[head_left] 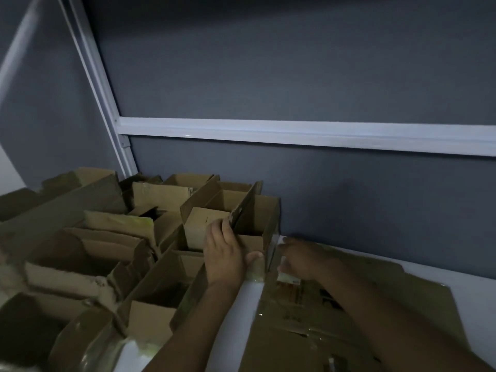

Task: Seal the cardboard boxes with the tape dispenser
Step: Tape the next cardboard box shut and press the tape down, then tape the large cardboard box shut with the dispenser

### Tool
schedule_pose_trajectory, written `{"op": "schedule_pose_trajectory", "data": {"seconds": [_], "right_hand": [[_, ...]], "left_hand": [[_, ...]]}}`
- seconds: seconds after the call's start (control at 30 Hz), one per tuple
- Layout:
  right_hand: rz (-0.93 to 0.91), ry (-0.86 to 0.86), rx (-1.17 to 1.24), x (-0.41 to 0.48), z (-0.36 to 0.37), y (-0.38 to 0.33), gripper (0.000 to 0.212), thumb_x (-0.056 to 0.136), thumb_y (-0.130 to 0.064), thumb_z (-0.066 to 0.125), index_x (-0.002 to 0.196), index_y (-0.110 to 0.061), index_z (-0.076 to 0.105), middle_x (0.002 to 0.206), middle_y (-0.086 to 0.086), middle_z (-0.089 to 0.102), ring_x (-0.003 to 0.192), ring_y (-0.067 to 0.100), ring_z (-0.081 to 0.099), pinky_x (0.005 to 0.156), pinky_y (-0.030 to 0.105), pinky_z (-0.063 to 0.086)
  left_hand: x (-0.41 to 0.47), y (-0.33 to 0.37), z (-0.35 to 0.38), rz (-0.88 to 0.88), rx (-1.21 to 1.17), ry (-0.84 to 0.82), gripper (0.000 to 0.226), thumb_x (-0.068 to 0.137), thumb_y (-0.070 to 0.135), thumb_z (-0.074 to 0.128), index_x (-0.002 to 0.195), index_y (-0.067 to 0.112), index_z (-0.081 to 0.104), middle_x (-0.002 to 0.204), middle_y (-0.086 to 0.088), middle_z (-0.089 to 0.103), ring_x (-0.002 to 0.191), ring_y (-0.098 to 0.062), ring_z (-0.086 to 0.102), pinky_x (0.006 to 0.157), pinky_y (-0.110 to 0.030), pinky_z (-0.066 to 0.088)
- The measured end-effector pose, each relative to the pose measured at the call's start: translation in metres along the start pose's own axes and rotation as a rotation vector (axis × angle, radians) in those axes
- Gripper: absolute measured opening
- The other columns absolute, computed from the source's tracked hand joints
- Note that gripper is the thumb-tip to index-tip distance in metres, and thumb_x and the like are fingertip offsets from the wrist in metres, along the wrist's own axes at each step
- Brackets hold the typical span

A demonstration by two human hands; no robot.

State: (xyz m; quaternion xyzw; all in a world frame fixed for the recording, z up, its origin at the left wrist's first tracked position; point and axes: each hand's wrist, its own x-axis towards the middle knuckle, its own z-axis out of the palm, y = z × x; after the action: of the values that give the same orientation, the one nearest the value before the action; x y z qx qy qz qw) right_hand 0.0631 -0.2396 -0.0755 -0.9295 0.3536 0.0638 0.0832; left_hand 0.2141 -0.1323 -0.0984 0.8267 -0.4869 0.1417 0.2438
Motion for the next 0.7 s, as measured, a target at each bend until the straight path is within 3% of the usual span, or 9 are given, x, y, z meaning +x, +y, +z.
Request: {"op": "schedule_pose_trajectory", "data": {"seconds": [0.13,0.27,0.37,0.4,0.5,0.53,0.63,0.7], "right_hand": [[0.086,-0.05,-0.001,-0.021,0.001,-0.002,0.047,0.095,-0.037,0.051,0.136,-0.014,0.047,0.138,0.01,0.047,0.116,0.025,0.051,0.098,0.038,0.045],[0.127,-0.02,0.035,-0.065,0.002,-0.017,0.048,0.099,-0.033,0.048,0.142,-0.013,0.042,0.147,0.008,0.041,0.128,0.025,0.044,0.103,0.027,0.033],[0.16,0.017,0.14,-0.103,0.016,-0.029,0.044,0.095,-0.039,0.053,0.132,-0.015,0.055,0.138,0.006,0.05,0.12,0.028,0.05,0.104,0.035,0.039],[0.174,0.017,0.15,-0.117,0.023,-0.033,0.037,0.095,-0.038,0.053,0.123,-0.015,0.062,0.128,0.007,0.058,0.111,0.028,0.056,0.097,0.038,0.045],[0.223,0.018,0.134,-0.161,0.039,-0.048,0.027,0.094,-0.035,0.053,0.094,-0.012,0.068,0.092,0.007,0.065,0.085,0.024,0.062,0.066,0.03,0.047],[0.223,0.022,0.142,-0.176,0.044,-0.052,0.027,0.094,-0.037,0.054,0.092,-0.014,0.068,0.09,0.004,0.065,0.083,0.021,0.061,0.064,0.028,0.044],[0.181,0.038,0.209,-0.223,0.062,-0.062,0.03,0.09,-0.044,0.059,0.114,-0.027,0.065,0.116,-0.007,0.059,0.103,0.015,0.055,0.084,0.029,0.045],[0.199,0.033,0.292,-0.25,0.076,-0.065,0.037,0.087,-0.047,0.062,0.12,-0.031,0.064,0.127,-0.008,0.057,0.111,0.013,0.053,0.093,0.029,0.043]], "left_hand": [[-0.009,-0.009,-0.022,0.036,0.017,-0.05,0.104,0.081,0.065,0.06,0.15,0.004,0.01,0.147,-0.019,0.022,0.136,-0.032,0.026,0.112,-0.043,0.032],[-0.032,-0.01,-0.047,0.185,-0.012,-0.079,0.078,0.088,0.051,0.059,0.146,0.011,0.028,0.141,-0.016,0.035,0.126,-0.03,0.035,0.103,-0.037,0.036],[-0.061,-0.006,-0.061,0.319,-0.055,-0.257,0.056,0.093,0.051,0.053,0.135,0.015,0.046,0.139,-0.012,0.042,0.12,-0.028,0.045,0.097,-0.037,0.043],[-0.071,-0.007,-0.059,0.348,-0.071,-0.364,0.054,0.093,0.05,0.053,0.133,0.013,0.05,0.137,-0.011,0.045,0.12,-0.028,0.047,0.096,-0.037,0.045],[-0.104,-0.012,-0.055,0.441,-0.142,-0.539,0.057,0.087,0.063,0.052,0.119,0.018,0.063,0.121,-0.003,0.057,0.113,-0.025,0.056,0.094,-0.037,0.047],[-0.114,-0.015,-0.054,0.477,-0.174,-0.57,0.059,0.085,0.069,0.049,0.114,0.021,0.065,0.116,-0.001,0.059,0.11,-0.025,0.059,0.092,-0.038,0.048],[-0.151,-0.022,-0.05,0.484,-0.231,-0.729,0.067,0.082,0.071,0.052,0.13,0.024,0.057,0.134,-0.001,0.052,0.123,-0.025,0.051,0.102,-0.036,0.043],[-0.175,-0.023,-0.05,0.487,-0.214,-0.851,0.096,0.072,0.084,0.046,0.147,0.026,0.036,0.151,0.001,0.034,0.139,-0.025,0.033,0.113,-0.038,0.032]]}}
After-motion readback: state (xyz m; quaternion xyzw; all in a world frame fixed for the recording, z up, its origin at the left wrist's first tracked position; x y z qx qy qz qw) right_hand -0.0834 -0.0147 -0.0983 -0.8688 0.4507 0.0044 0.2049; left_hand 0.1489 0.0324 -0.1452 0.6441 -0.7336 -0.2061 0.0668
